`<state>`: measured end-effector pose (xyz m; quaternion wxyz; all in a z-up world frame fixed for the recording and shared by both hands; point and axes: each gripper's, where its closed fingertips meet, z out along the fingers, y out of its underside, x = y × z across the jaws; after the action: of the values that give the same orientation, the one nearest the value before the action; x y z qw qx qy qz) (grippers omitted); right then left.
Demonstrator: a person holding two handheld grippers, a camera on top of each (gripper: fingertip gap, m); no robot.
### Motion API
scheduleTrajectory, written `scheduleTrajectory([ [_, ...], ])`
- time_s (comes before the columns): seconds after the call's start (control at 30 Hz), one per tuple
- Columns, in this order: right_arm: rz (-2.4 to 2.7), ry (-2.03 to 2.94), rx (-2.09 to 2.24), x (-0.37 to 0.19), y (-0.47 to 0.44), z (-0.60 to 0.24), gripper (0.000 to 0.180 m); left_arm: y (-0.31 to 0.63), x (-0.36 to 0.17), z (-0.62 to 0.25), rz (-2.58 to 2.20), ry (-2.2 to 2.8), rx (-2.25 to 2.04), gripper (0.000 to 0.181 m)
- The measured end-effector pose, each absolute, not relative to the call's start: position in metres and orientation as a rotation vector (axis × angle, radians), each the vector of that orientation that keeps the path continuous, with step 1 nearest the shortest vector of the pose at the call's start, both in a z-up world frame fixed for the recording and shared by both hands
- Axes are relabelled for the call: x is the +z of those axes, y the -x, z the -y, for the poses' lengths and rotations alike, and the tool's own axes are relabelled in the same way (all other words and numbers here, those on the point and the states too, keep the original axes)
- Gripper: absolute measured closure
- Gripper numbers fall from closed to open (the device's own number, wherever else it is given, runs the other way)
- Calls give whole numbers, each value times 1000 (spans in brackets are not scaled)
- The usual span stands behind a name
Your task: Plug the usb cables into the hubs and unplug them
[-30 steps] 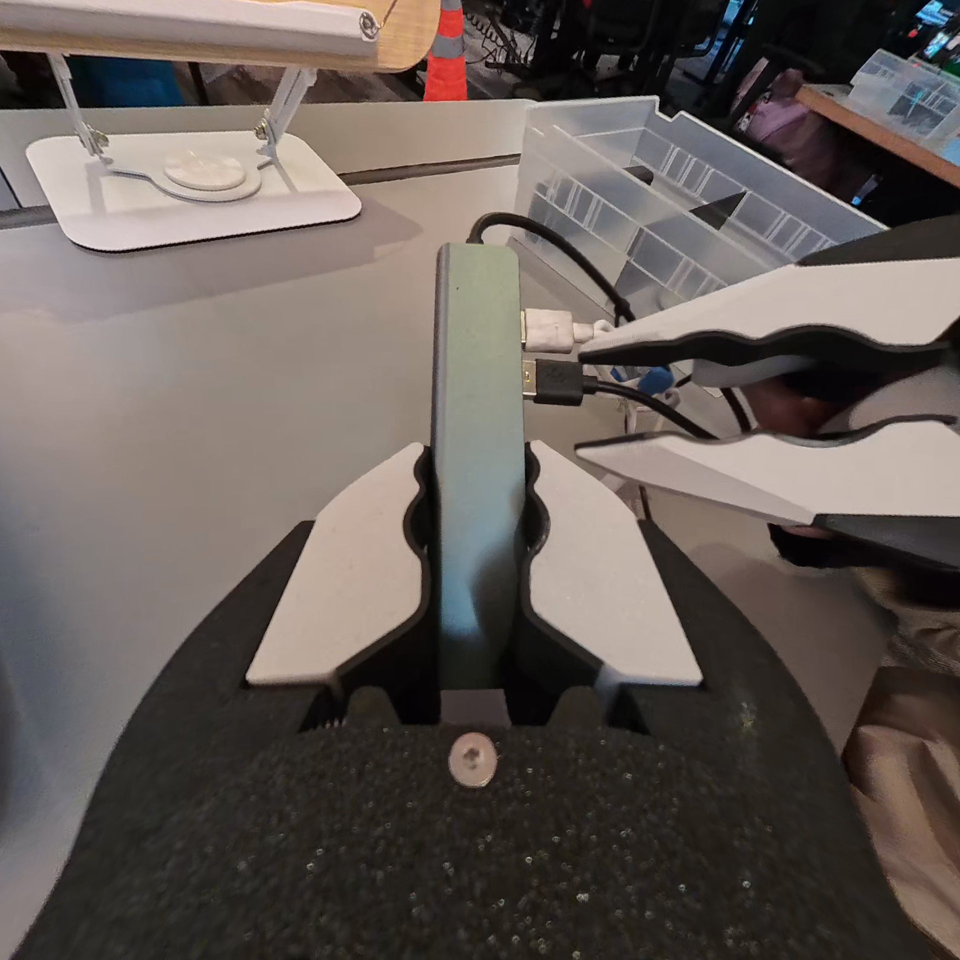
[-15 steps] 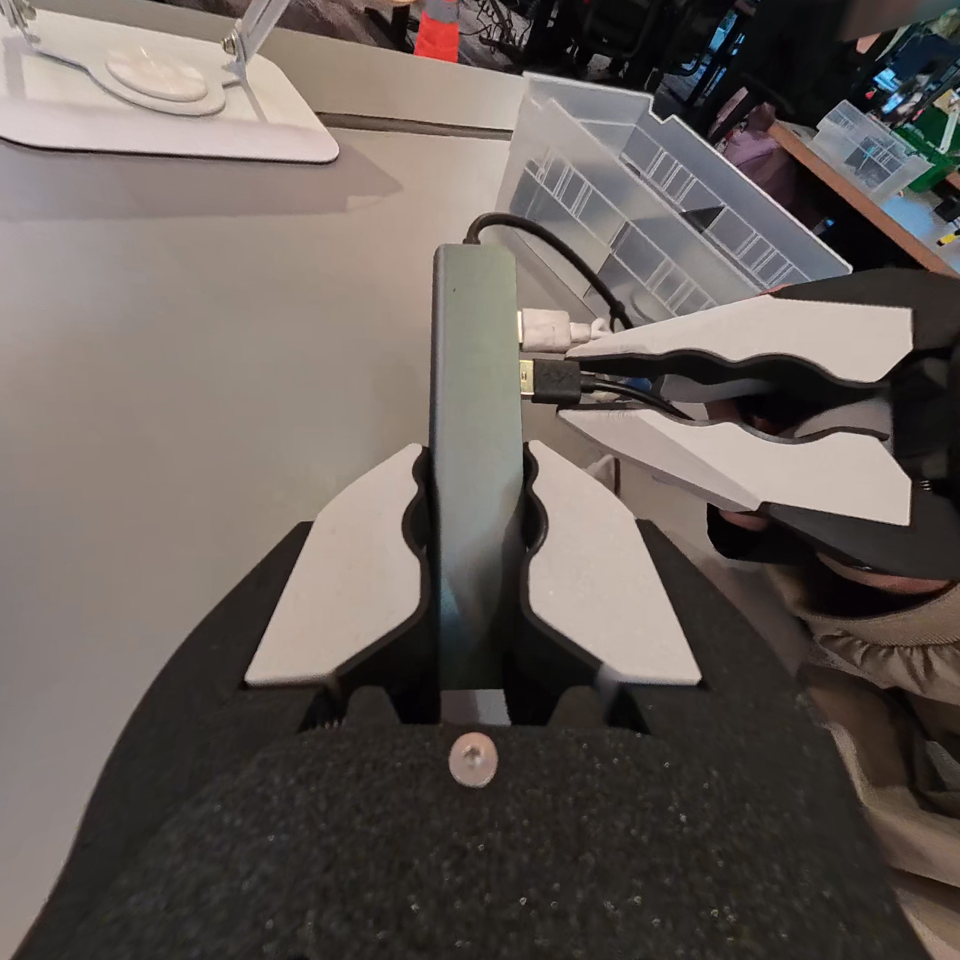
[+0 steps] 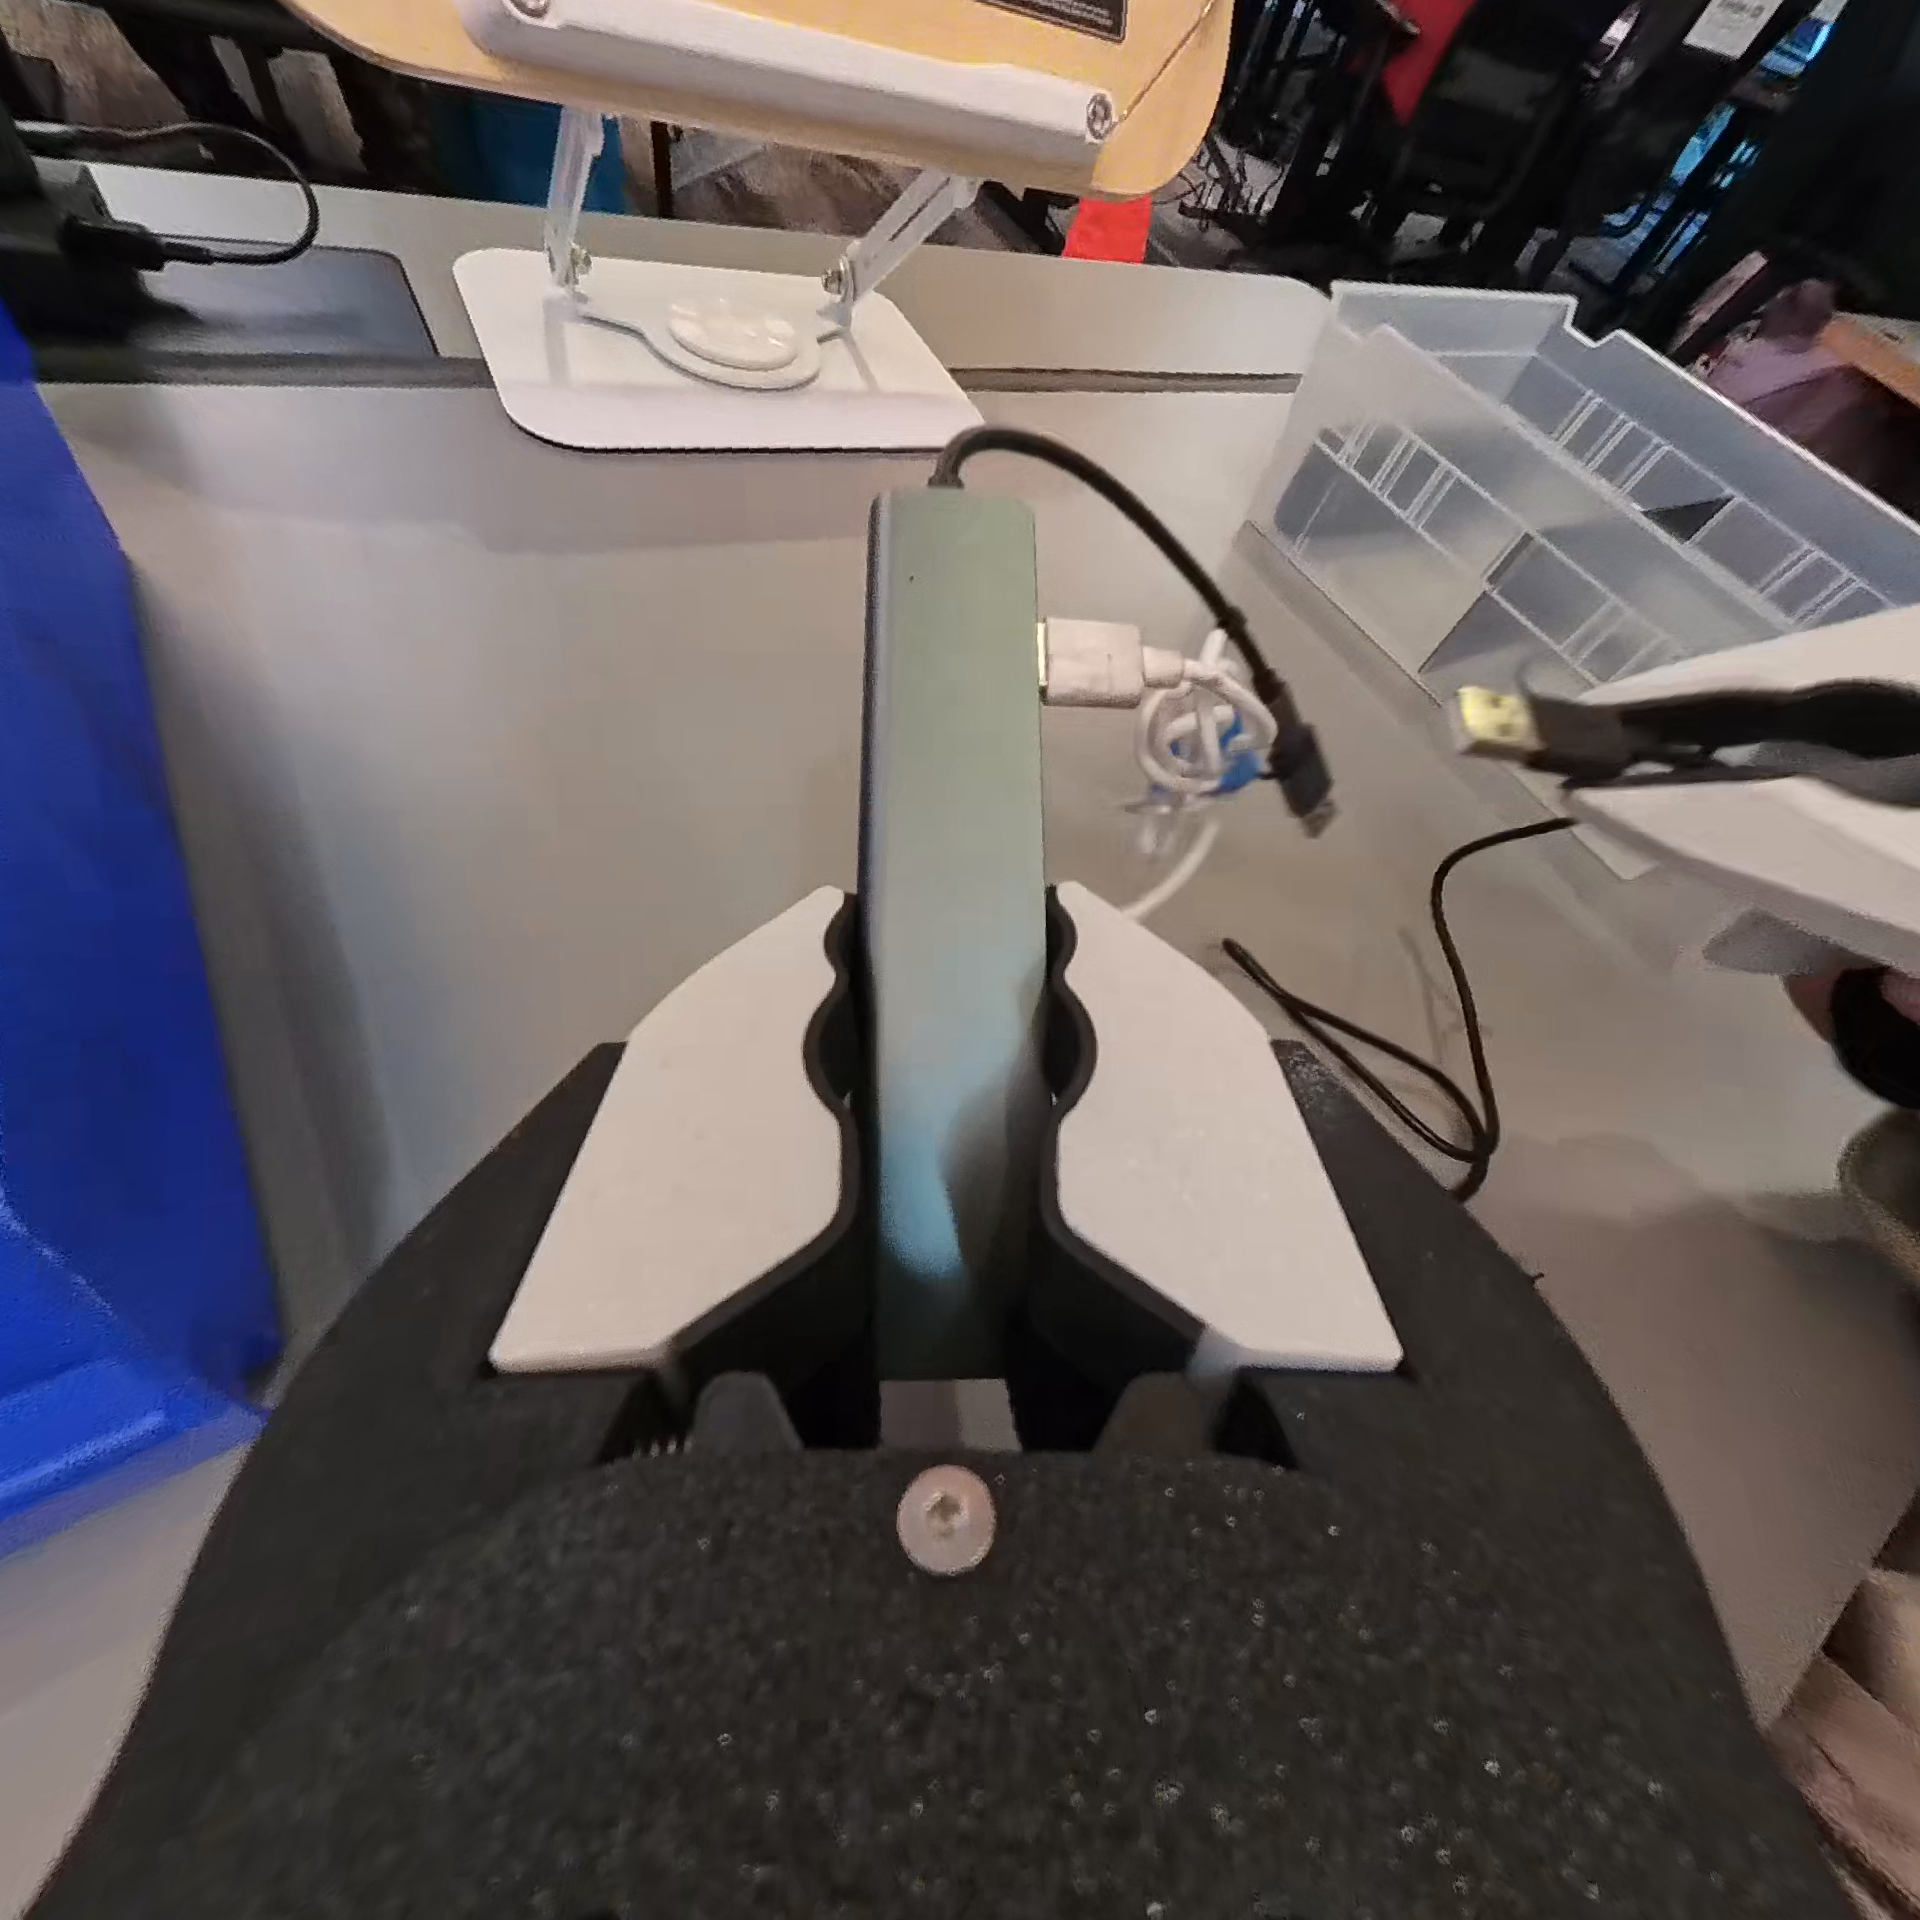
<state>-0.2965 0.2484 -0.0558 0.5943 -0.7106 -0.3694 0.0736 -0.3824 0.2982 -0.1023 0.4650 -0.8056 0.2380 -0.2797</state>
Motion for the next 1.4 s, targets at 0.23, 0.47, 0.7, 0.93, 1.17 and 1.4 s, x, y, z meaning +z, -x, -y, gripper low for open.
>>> scheduleTrajectory([
  [0.23, 686, 1490, 305, 67, 234, -235, 167, 386, -109, -301, -583, 1982, -646, 149],
  [0.47, 516, 1361, 248, 170, 146, -222, 166, 384, -101, -293, -572, 1968, -666, 149],
  [0.7, 470, 1292, 106, 269, 88, -205, 166, 379, -109, -281, -641, 1965, -664, 149],
  [0.93, 430, 1370, -11, 291, 30, -219, 167, 379, -112, -278, -633, 1973, -707, 149],
  [1.17, 342, 1510, 37, 217, -4, -247, 167, 380, -112, -278, -629, 1973, -730, 149],
  [1.4, 275, 1646, 84, 149, -26, -259, 167, 374, -117, -275, -656, 1987, -753, 149],
])
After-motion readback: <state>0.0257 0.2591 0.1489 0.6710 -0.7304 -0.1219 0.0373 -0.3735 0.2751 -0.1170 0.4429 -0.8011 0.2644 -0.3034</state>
